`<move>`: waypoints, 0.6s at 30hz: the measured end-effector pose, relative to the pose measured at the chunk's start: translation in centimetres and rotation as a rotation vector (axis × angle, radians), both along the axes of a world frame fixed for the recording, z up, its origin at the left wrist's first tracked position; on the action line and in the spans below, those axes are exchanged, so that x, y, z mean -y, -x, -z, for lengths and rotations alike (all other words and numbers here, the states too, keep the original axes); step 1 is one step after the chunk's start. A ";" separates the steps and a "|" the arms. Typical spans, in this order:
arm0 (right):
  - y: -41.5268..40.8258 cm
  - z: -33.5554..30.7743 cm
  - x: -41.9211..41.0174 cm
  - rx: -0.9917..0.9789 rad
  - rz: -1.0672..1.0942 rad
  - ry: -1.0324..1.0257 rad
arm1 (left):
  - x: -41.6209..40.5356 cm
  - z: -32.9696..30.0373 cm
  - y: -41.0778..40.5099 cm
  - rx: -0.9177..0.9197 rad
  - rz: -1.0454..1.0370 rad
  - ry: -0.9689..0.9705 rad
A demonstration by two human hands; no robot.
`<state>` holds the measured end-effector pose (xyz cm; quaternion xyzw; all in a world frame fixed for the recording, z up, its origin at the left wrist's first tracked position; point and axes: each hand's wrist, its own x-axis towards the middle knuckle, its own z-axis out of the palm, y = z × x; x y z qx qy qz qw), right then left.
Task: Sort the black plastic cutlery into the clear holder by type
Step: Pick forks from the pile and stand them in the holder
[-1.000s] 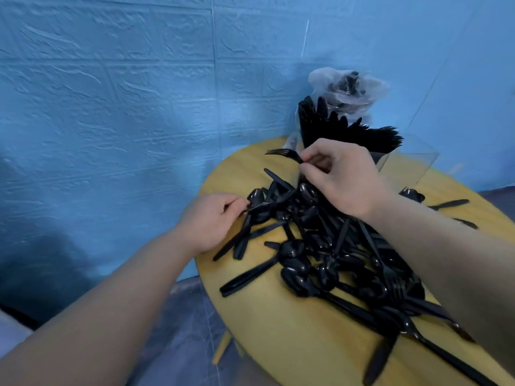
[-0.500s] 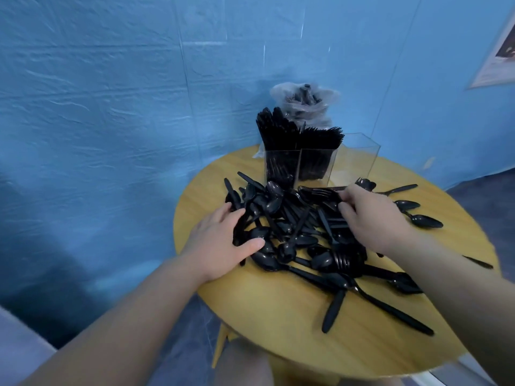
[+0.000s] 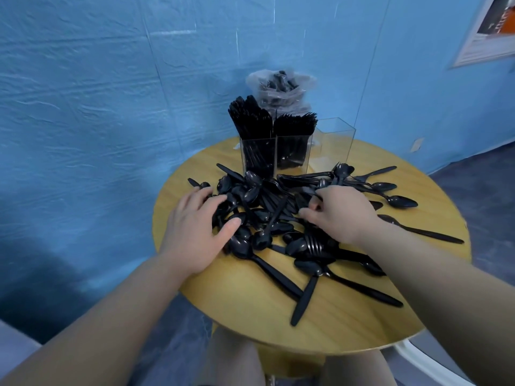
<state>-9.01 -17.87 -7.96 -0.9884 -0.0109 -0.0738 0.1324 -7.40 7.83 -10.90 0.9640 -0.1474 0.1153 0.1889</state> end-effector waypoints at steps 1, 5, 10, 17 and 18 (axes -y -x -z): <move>0.1 -0.3 0.0 0.016 0.003 -0.026 | 0.2 -0.4 0.4 0.004 0.054 -0.019; 2.0 -1.7 -0.1 -0.078 -0.012 -0.055 | 2.0 -0.8 1.9 -0.091 0.270 -0.246; 2.5 -1.0 -0.6 -0.218 0.023 0.029 | 3.5 0.1 1.8 -0.110 0.232 -0.279; 2.8 -1.2 0.2 -0.175 0.082 -0.270 | 4.1 -0.3 2.2 -0.011 0.179 -0.156; 2.9 -1.3 0.6 -0.155 0.083 -0.331 | 4.4 -0.6 2.2 0.033 0.184 -0.129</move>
